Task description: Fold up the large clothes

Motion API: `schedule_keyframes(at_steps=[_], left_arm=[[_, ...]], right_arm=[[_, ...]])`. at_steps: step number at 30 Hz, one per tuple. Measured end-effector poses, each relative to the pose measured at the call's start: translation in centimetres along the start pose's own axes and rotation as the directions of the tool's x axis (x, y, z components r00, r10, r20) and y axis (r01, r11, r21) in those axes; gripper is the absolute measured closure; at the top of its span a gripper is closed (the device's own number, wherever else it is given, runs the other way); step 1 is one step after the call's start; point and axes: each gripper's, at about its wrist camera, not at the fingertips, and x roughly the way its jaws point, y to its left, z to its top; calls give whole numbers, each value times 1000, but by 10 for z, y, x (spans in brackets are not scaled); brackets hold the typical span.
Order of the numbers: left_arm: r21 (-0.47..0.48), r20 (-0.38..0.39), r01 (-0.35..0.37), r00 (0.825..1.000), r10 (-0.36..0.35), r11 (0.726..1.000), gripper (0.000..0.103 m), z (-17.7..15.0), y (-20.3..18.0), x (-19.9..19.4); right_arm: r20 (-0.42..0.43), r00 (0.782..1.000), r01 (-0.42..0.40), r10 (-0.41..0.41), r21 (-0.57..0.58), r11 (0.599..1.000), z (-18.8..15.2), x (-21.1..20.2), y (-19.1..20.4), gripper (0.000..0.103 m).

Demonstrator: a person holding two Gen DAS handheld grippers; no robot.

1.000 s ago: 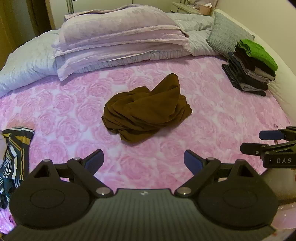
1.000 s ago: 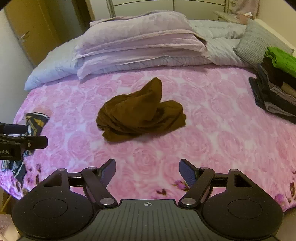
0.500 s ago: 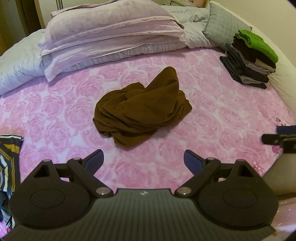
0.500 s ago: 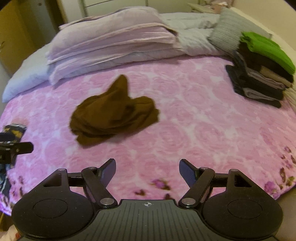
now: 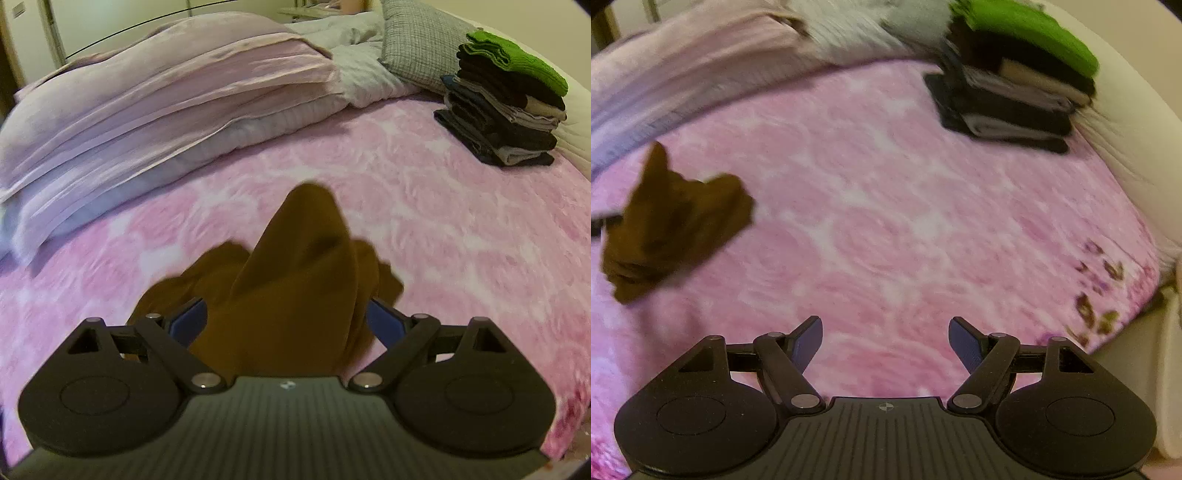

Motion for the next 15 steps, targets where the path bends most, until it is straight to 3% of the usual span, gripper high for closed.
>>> schedule_keyframes(at_steps=[1, 2, 4, 5, 6, 10, 13, 15], left_arm=[[13, 6, 3, 1000, -3, 1000, 14, 5, -3, 11], [25, 7, 3, 1000, -4, 1000, 23, 8, -6, 21], [59, -24, 34, 999, -33, 998, 56, 11, -11, 41], [67, -46, 49, 998, -46, 997, 85, 10, -13, 47], [68, -55, 63, 997, -59, 996, 92, 7, -13, 47], [36, -56, 76, 996, -74, 996, 97, -36, -9, 8], [-55, -126, 89, 987, -95, 995, 98, -92, -1, -33], [-111, -216, 99, 969, -121, 989, 98, -141, -3, -58]], right_arm=[[-12, 1000, 8, -8, 4, 1000, -2, 5, -5, 31], [-17, 1000, 4, -4, -11, 1000, -4, 8, -9, 31], [-36, 999, 6, -7, -15, 1000, -6, 17, -14, 31], [-46, 999, 6, -7, -22, 1000, -6, 21, -15, 31], [-54, 999, 5, -7, -30, 1000, -7, 24, -15, 31], [-70, 997, -12, 9, -51, 999, -8, 36, -10, 31], [-81, 996, -31, 27, -50, 998, -8, 46, -2, 31], [-95, 995, -42, 37, -51, 998, -6, 51, 6, 31]])
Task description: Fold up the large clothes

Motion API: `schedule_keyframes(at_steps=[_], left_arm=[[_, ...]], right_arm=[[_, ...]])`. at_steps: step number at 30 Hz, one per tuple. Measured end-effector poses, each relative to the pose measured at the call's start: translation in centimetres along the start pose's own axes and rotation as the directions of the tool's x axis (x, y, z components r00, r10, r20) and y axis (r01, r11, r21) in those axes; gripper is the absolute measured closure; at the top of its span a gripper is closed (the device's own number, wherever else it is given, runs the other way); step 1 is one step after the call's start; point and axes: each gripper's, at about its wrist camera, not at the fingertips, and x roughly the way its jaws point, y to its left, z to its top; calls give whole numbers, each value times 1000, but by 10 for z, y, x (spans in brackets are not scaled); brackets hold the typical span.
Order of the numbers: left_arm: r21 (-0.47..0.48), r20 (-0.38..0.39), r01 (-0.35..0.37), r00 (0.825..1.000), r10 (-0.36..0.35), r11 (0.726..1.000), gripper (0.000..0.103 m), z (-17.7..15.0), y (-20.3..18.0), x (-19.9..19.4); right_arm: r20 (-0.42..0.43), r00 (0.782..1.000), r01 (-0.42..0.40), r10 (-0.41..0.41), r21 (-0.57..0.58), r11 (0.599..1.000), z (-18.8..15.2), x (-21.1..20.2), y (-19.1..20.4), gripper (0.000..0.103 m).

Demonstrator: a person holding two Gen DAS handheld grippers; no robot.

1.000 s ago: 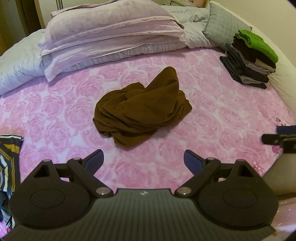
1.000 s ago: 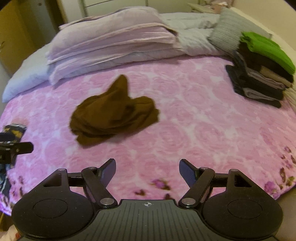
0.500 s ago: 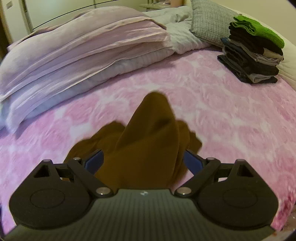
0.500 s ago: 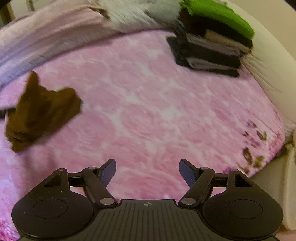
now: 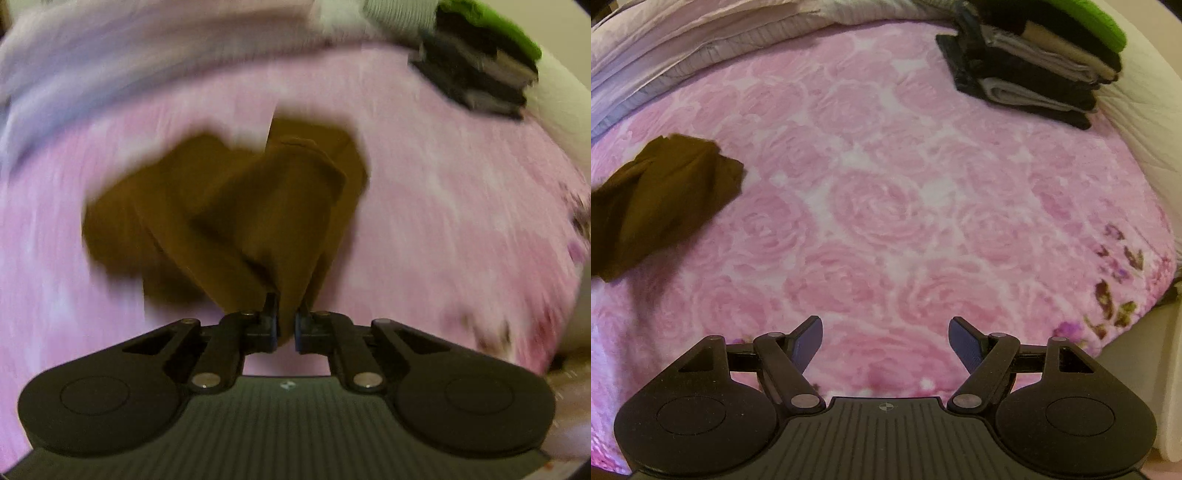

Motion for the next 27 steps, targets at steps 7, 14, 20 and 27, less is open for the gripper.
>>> schedule_keyframes(at_steps=[7, 14, 20, 27], left_arm=[[-192, -225, -15, 974, -29, 981, 87, -101, 23, -27], [-187, -46, -164, 986, 158, 969, 71, -46, 102, -36], [-55, 99, -105, 989, 110, 993, 47, 23, 111, 5], [15, 113, 25, 993, -26, 1000, 28, 79, 96, 80]], right_arm=[[-9, 998, -61, 60, -93, 994, 9, 23, 54, 31], [87, 977, -186, 197, -112, 976, 17, 36, 107, 31], [141, 951, -253, 275, -152, 955, 14, 55, 147, 31], [170, 959, -217, 226, -69, 974, 8, 78, 142, 31]])
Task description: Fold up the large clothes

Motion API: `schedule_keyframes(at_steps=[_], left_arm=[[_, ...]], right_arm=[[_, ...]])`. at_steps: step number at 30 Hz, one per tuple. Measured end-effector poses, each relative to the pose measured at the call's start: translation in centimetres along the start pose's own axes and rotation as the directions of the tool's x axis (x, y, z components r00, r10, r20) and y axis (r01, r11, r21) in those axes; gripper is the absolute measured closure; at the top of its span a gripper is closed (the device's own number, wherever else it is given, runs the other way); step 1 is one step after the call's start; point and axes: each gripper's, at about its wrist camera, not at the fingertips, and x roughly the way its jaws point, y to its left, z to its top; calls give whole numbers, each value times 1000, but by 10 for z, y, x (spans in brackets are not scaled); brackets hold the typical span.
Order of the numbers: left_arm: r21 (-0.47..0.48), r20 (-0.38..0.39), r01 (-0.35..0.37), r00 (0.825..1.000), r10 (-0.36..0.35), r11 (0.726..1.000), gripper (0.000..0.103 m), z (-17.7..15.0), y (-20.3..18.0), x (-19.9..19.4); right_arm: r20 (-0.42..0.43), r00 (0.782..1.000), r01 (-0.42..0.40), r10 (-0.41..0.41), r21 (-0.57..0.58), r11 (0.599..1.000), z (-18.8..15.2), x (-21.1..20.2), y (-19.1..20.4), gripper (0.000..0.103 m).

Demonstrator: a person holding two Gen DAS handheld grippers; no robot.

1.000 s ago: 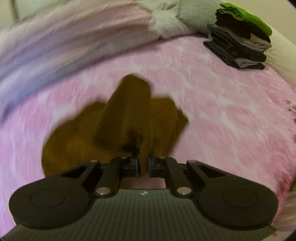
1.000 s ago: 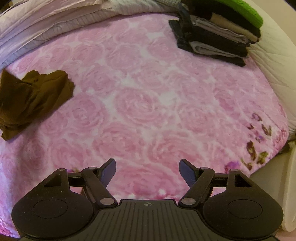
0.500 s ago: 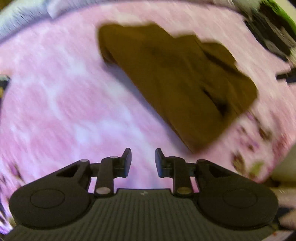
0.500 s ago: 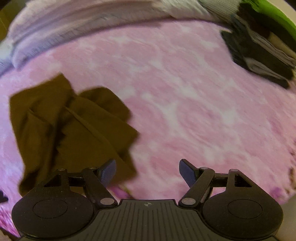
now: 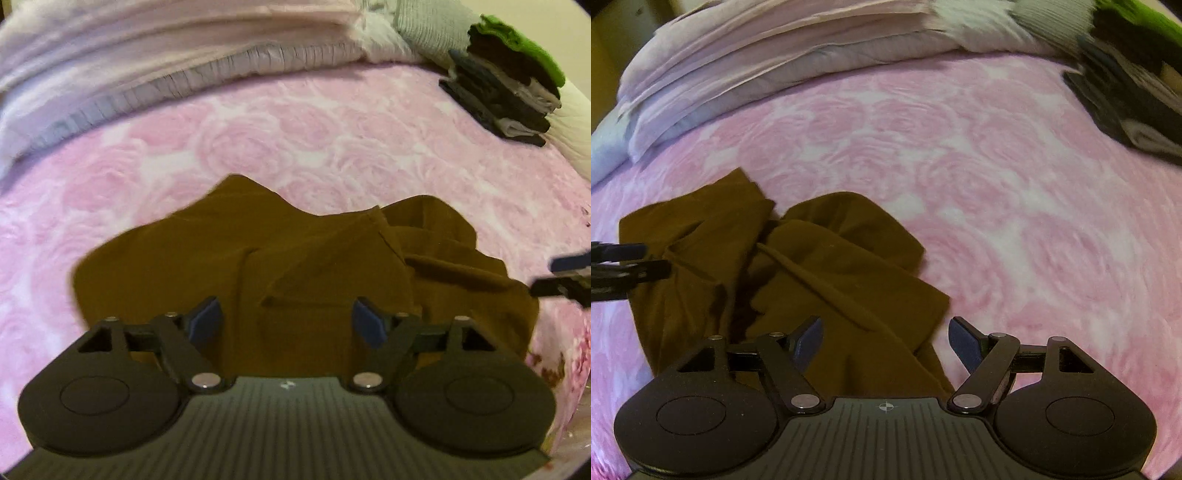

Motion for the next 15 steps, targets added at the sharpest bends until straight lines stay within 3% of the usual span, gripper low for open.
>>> schedule_keyframes(at_steps=[1, 3, 4, 5, 8, 10, 12, 15], left_arm=[[-15, -18, 16, 1000, -17, 1000, 31, 2, -1, 12], [-50, -57, 72, 996, -75, 996, 77, 0, 1, 28], [-59, -46, 78, 996, -81, 995, 84, -3, 0, 26], [-60, -23, 80, 996, -81, 995, 97, -5, 1, 20], [-118, 40, 52, 998, -48, 992, 97, -25, 12, -22], [-219, 69, -13, 997, 29, 976, 97, -53, 30, -66], [-369, 39, -102, 991, 125, 924, 97, -90, 53, -107], [-570, -120, -273, 961, 250, 775, 97, -163, 85, -155]], right_arm=[[0, 1000, 4, -4, 17, 1000, -5, -2, -5, 31], [-9, 1000, 23, -23, 36, 999, -14, -5, -12, 31], [-11, 999, 32, -31, 43, 999, -18, -8, -16, 31], [-12, 999, 38, -37, 49, 998, -22, -11, -19, 31], [-5, 999, 33, -33, 66, 997, -30, -20, -24, 31], [12, 1000, 11, -11, 54, 998, -30, -26, -21, 31], [25, 1000, -12, 11, 30, 999, -27, -27, -15, 31], [31, 999, -44, 44, -3, 999, -22, -20, -3, 31]])
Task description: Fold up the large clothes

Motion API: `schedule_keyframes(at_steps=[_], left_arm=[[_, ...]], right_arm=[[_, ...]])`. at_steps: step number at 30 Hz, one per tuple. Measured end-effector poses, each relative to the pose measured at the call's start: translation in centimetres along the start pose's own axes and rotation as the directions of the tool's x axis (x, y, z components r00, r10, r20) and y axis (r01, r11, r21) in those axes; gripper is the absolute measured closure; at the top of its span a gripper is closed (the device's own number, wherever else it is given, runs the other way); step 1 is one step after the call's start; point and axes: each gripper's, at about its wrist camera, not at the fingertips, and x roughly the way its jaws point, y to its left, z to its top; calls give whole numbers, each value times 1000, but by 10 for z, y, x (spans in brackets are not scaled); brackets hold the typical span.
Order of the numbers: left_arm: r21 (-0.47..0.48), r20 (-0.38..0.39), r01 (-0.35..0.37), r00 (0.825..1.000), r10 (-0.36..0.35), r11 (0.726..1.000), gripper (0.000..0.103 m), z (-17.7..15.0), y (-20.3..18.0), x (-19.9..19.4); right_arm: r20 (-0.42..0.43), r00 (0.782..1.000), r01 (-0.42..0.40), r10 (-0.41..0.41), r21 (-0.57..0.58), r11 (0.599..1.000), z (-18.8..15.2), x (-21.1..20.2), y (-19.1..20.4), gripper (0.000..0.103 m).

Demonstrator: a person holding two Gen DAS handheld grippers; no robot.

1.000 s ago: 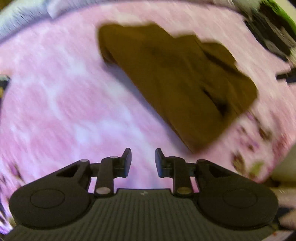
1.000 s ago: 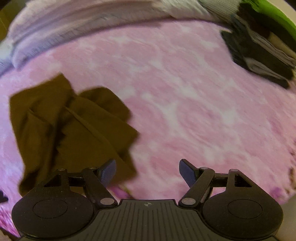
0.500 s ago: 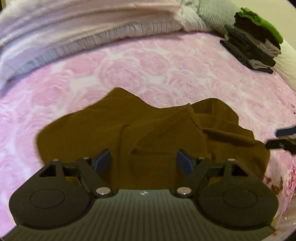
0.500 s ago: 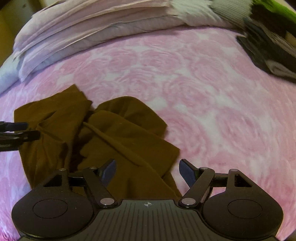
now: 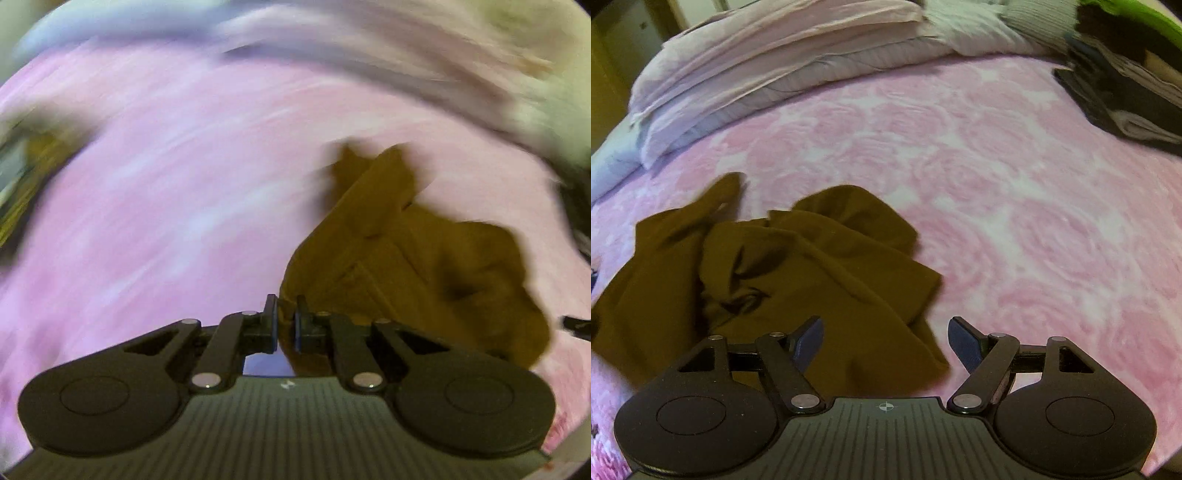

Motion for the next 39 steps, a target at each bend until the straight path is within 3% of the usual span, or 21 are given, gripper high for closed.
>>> schedule_keyframes(at_steps=[1, 3, 5, 6, 7, 8, 9, 12, 17, 19, 21, 23, 25, 26, 29, 30, 31, 33, 36, 38, 39], left_arm=[[-42, -56, -42, 998, 40, 998, 96, -13, 19, -3], [-83, -177, -138, 977, 121, 987, 96, -41, 45, -5], [-75, -217, -217, 956, 196, 973, 96, -53, 55, -7], [-77, -226, -244, 949, 222, 967, 96, -53, 58, -7], [-81, -219, -253, 948, 231, 964, 96, -52, 59, -9], [-81, -201, -256, 951, 236, 963, 95, -46, 60, -11], [-69, -181, -257, 953, 241, 964, 95, -40, 58, -12], [-7, -101, -241, 966, 239, 971, 94, -16, 45, -15], [184, -7, -148, 988, 152, 972, 94, 37, -14, -7], [291, 9, -60, 998, 59, 955, 92, 55, -52, 1], [411, 16, 29, 999, -39, 911, 87, 74, -99, 15], [516, -11, 116, 992, -129, 849, 82, 88, -148, 33], [607, -54, 204, 975, -215, 768, 76, 99, -201, 52], [645, -81, 239, 966, -246, 726, 75, 103, -228, 64], [729, -172, 312, 945, -278, 610, 70, 107, -294, 99], [743, -203, 332, 939, -277, 580, 69, 105, -313, 108], [756, -233, 353, 932, -278, 551, 67, 103, -329, 118], [775, -287, 394, 916, -280, 494, 65, 98, -360, 137], [770, -403, 481, 876, -265, 419, 64, 84, -391, 170], [761, -495, 549, 835, -239, 344, 59, 66, -405, 185], [765, -522, 565, 825, -216, 309, 59, 56, -409, 191]], right_arm=[[-4, 1000, -10, 10, -8, 1000, 0, 6, 3, 31], [-15, 1000, -18, 17, -35, 999, -1, 20, 9, 31], [-24, 1000, 4, -6, -71, 997, -5, 40, 12, 31], [-27, 1000, 6, -9, -80, 997, -6, 49, 12, 41], [-36, 999, -25, 22, -84, 996, -10, 54, 10, 95], [-57, 996, -79, 74, -89, 993, -12, 57, 8, 99], [-59, 993, -105, 100, -94, 990, -16, 54, 8, 102], [51, 989, -124, 137, -207, 971, -36, 8, 11, 103], [168, 986, 27, -1, -154, 988, -73, -79, -36, 103], [229, 966, 145, -118, -108, 984, -80, -105, -53, 103], [241, 940, 256, -240, -33, 966, -83, -115, -80, 103], [160, 946, 286, -283, 0, 958, -91, -105, -107, 103], [28, 977, 213, -214, 13, 977, -106, -91, -126, 103], [-43, 979, 202, -201, 25, 979, -117, -84, -131, 103], [-193, 970, 182, -149, 162, 970, -147, -78, -141, 94], [-250, 960, 188, -125, 248, 950, -155, -76, -149, 85], [-274, 958, 183, -88, 344, 921, -164, -78, -157, 70], [-220, 974, 168, -61, 509, 844, -173, -89, -174, 49], [-100, 987, 157, -122, 697, 700, -171, -102, -199, 44], [-27, 988, 110, -149, 804, 584, -168, -105, -220, 43], [2, 989, 77, -149, 850, 522, -168, -104, -228, 42]])
